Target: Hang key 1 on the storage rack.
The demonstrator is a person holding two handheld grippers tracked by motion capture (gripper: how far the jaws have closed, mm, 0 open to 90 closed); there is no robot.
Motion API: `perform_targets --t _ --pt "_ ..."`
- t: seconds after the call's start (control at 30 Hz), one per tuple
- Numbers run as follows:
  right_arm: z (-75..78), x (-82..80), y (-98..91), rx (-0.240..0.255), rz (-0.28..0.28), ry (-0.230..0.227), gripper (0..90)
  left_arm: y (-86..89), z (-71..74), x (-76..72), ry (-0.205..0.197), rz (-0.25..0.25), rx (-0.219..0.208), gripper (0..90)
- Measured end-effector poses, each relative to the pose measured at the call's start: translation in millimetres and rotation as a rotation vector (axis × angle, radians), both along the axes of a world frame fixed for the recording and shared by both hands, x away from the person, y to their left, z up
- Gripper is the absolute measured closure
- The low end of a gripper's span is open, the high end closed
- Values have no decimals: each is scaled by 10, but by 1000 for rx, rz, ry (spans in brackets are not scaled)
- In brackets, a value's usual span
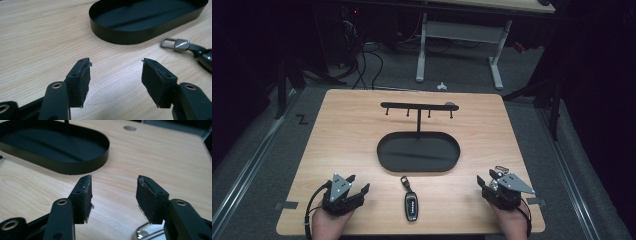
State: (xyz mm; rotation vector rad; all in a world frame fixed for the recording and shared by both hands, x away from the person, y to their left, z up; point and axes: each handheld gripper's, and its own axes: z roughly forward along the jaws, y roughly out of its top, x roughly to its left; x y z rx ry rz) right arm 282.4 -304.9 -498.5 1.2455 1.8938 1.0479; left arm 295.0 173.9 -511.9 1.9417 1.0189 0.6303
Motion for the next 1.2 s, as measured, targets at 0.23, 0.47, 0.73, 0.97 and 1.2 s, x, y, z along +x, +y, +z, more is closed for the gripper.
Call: perform_targets --t 0.23,0.47,0.73,0.97,1.2 --pt "-30 9 23 -9 26 10 426 -62 10 -5 -8 -19 14 407" --pt "-47 -12 -2 -7 19 18 418 -164 7 -30 2 -71 24 486" --pt "-99 30 -19 -5 -5 44 423 -486 -19 -155 72 -221 51 756" --pt "-103 24 -75 24 -12 57 433 -878 -101 -280 107 -326 106 840" --pt "-122 31 -71 33 -1 74 439 -1002 -107 -313 112 -366 108 856"
